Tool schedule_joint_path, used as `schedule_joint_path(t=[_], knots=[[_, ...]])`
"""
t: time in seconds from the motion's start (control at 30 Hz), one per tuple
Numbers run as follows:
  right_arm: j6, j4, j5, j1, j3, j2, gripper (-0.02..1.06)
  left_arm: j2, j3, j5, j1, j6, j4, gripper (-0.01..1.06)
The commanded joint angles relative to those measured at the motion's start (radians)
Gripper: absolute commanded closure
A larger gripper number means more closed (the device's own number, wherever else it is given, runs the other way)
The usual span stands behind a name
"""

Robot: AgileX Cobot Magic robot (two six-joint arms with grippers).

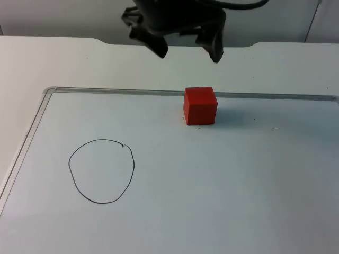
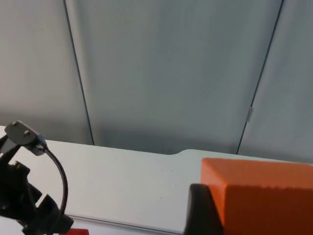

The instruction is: Pick up one cube with the left hand and another cube with the right hand. First place the cube in the right hand at the target position, then stack the cube in the left hand on top.

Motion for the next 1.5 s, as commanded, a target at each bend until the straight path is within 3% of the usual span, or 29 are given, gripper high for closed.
schedule_joint_path(t=[0.0,0.17,0.27,0.43,0.7,0.87,1.03,1.2,1.37,1.47], knots=[[-0.004,0.007,-0.009,0.001,0.005,-0.003,1.05,0.036,-0.016,0.011,-0.015,-0.143,0.052,0.00],[-0.015,0.005,-0.008,0.001,0.005,-0.003,1.05,0.081,-0.016,0.007,-0.024,-0.280,0.013,0.00],[-0.018,0.005,-0.008,0.001,0.005,-0.003,1.05,0.082,-0.016,-0.038,-0.050,-0.334,0.000,0.00],[-0.029,0.003,0.000,0.001,0.005,-0.003,1.05,0.082,-0.016,-0.102,-0.074,-0.387,-0.001,0.01],[-0.036,-0.001,0.020,0.001,0.005,-0.003,1.05,0.092,-0.016,-0.110,-0.079,-0.446,0.009,0.01],[-0.036,-0.001,0.020,0.001,0.005,-0.003,1.05,0.103,-0.016,-0.094,-0.079,-0.446,0.037,0.01],[-0.036,-0.002,0.016,0.001,0.005,-0.003,1.05,0.116,-0.016,-0.042,-0.079,-0.524,0.140,0.01],[-0.036,-0.002,0.016,0.001,0.005,-0.003,1.05,0.125,-0.016,-0.052,-0.079,-0.548,0.166,0.01],[-0.036,-0.002,0.006,0.001,0.005,-0.003,1.05,0.168,-0.100,-0.007,-0.079,-0.551,0.166,0.01],[-0.036,-0.002,0.006,0.001,0.005,-0.003,1.05,0.217,-0.216,0.092,-0.079,-0.551,0.171,0.01]])
